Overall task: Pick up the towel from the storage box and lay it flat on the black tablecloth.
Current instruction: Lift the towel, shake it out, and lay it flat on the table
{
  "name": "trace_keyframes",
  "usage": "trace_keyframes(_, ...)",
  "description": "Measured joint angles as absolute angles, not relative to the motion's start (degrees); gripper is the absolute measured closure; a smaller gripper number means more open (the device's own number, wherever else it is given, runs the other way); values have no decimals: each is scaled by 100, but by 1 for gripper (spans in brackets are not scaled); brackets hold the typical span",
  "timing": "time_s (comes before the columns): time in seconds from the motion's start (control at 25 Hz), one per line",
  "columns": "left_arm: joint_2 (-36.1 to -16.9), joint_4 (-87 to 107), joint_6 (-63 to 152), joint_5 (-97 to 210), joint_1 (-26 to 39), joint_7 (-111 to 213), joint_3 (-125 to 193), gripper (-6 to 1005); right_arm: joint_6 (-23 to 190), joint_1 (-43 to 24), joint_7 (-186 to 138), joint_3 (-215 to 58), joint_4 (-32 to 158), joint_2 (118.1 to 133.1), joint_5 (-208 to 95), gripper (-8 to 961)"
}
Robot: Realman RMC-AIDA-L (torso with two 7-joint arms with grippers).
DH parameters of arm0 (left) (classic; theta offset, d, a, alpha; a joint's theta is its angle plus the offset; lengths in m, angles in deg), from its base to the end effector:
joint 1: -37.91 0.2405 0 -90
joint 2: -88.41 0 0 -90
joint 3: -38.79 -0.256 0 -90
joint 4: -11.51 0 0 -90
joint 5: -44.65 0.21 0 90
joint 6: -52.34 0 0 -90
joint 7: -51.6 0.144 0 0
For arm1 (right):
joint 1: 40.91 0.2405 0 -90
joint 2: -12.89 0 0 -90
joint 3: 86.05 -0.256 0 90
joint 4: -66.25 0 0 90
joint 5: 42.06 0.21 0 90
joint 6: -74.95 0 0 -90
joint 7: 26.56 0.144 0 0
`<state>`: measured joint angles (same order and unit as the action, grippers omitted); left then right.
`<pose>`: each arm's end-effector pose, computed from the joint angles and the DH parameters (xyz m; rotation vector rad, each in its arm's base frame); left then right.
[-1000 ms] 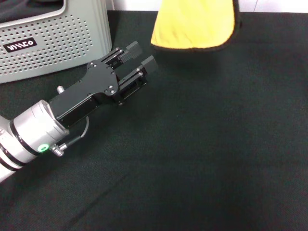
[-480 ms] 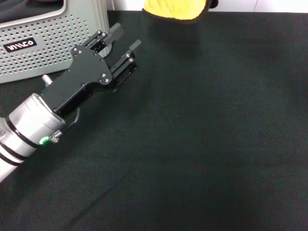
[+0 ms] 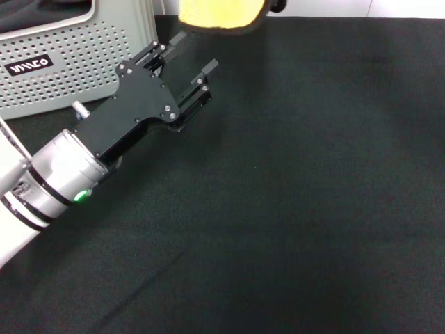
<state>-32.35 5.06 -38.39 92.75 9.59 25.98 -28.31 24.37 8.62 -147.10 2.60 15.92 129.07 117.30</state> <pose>-0.2466 0.3047 -0.0358 -2.0842 -0.1695 -1.1639 -0.0224 0.4349 0.0491 -2.0732 0.1455 1.6434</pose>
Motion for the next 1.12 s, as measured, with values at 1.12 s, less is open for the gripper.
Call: trace_keyframes(1.12,-3235,636,-3791,8803,603,4632,-2854,407,3364,1708,-14707,269,1728,12907,11748,951)
